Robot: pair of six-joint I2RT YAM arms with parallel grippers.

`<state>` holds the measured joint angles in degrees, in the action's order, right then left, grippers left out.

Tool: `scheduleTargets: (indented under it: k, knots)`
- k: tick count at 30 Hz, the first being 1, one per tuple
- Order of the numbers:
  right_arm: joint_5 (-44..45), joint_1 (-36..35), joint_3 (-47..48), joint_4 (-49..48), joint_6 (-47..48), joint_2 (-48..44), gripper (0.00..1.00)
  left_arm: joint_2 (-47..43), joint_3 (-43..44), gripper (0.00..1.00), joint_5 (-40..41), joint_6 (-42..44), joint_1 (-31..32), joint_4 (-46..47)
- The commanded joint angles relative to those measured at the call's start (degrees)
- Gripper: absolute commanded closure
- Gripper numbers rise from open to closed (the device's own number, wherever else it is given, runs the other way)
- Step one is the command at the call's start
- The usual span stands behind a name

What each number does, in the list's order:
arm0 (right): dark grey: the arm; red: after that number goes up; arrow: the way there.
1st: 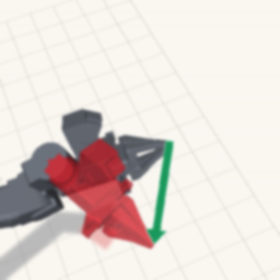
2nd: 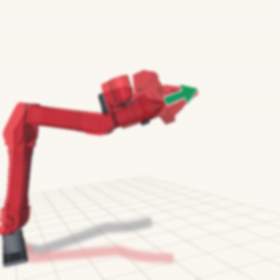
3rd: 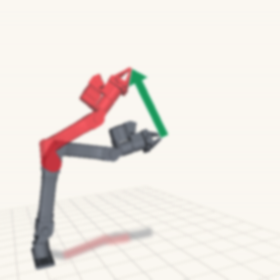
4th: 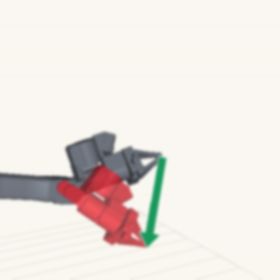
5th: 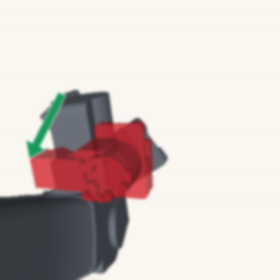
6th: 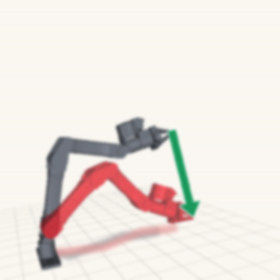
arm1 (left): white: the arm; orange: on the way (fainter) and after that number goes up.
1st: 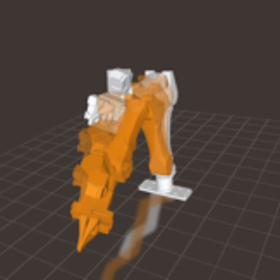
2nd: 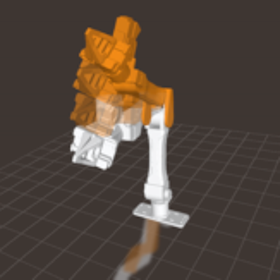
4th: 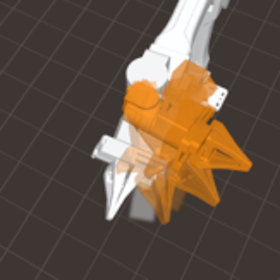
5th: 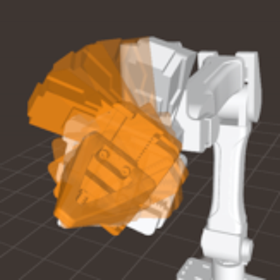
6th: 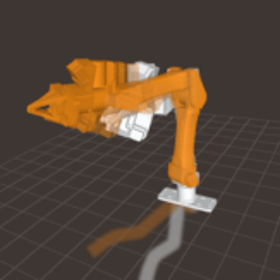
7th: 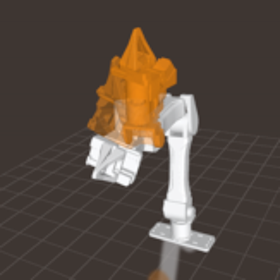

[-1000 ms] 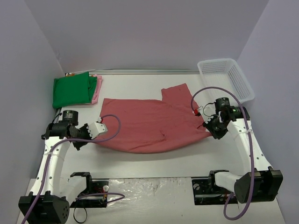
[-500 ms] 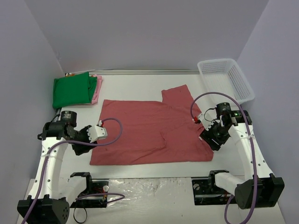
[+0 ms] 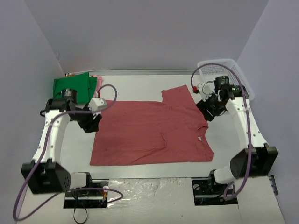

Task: Fold and stack the t-shirts
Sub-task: Fold the flattened tshirt in 1/3 of the way, then grap the side of the flattened tshirt furthest away from the robot with both arms

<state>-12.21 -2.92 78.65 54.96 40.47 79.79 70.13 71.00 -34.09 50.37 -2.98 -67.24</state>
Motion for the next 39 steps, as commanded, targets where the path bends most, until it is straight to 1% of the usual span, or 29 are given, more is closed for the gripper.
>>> scheduleTargets:
  k: [1, 2, 3, 4, 5, 6, 7, 8, 9, 10, 11, 13, 16, 20, 25, 28, 30, 35, 37, 38, 39]
  knots:
    - [-4.8, 0.5, 8.9, -6.6, -7.0, 10.8, 0.48, 10.7, 7.3, 0.49, -14.2, -12.5, -1.8, 10.5]
    - [-5.7, 0.5, 11.2, -6.6, -8.6, 13.2, 0.48, 16.4, 9.3, 0.50, -15.9, -15.9, -1.9, 12.3]
    - [-6.6, 0.5, 13.6, -6.5, -9.3, 15.7, 0.49, 19.1, 11.6, 0.49, -17.1, -17.2, -2.1, 13.2]
    - [-8.2, 0.5, 18.0, -6.4, -10.1, 20.4, 0.50, 22.3, 16.1, 0.50, -18.1, -18.6, -2.3, 13.7]
    - [-8.9, 0.5, 20.2, -6.4, -11.5, 22.4, 0.50, 27.6, 18.4, 0.49, -17.9, -21.4, -2.3, 15.5]
    - [-9.8, 0.4, 22.1, -6.1, -11.9, 24.5, 0.51, 30.0, 22.7, 0.50, -17.9, -22.8, -2.3, 16.4]
    - [-11.1, 0.3, 25.9, -5.8, -12.2, 28.4, 0.58, 32.5, 24.6, 0.50, -17.9, -24.0, -2.6, 17.1]
    - [-11.7, 0.2, 27.6, -5.5, -12.5, 30.1, 0.65, 36.9, 26.5, 0.49, -17.5, -25.7, -2.6, 18.3]
    - [-12.4, 0.0, 29.2, -4.5, -12.9, 33.2, 0.68, 38.7, 28.4, 0.50, -17.1, -26.0, -2.7, 18.4]
    - [-13.5, -0.1, 32.0, -3.6, -12.8, 34.6, 0.68, 40.6, 31.8, 0.50, -15.7, -27.2, -2.8, 19.2]
    - [-14.2, -0.2, 33.1, -1.8, -12.6, 35.8, 0.67, 43.6, 32.9, 0.50, -14.9, -28.0, -2.8, 19.9]
    - [-14.7, -0.7, 34.6, -0.7, -11.6, 38.2, 0.65, 45.9, 34.5, 0.50, -13.6, -29.5, -3.0, 21.8]
    - [-14.7, -1.1, 34.9, -0.3, -10.8, 39.4, 0.63, 49.6, 37.0, 0.49, -10.1, -31.6, -3.3, 24.6]
    - [-14.9, -2.0, 34.2, 0.4, -9.9, 40.0, 0.62, 54.5, 40.1, 0.48, -5.5, -33.5, -3.4, 25.9]
    - [-13.7, -3.6, 32.6, 1.3, -8.9, 40.7, 0.62, 59.1, 44.6, 0.47, -3.5, -34.5, -3.8, 25.1]
    - [-13.2, -4.6, 31.7, 1.5, -8.6, 40.7, 0.62, 61.7, 46.9, 0.47, -3.9, -34.8, -3.8, 24.1]
    - [-12.5, -5.1, 31.3, 1.3, -8.5, 40.6, 0.62, 63.4, 48.5, 0.49, -4.1, -34.8, -3.9, 23.2]
    - [-11.6, -5.3, 30.7, 1.3, -8.3, 41.1, 0.63, 66.0, 50.0, 0.50, -5.9, -35.4, -3.8, 22.0]
    - [-11.5, -5.3, 30.7, 1.3, -8.3, 41.3, 0.63, 66.3, 49.9, 0.53, -6.1, -35.5, -3.8, 21.9]
    - [-11.3, -5.3, 30.6, 1.3, -8.2, 41.4, 0.63, 66.5, 50.0, 0.58, -6.2, -35.4, -3.7, 21.9]
    - [-11.2, -5.3, 30.6, 1.2, -8.2, 41.6, 0.63, 66.5, 49.8, 0.59, -6.4, -35.3, -3.6, 21.7]
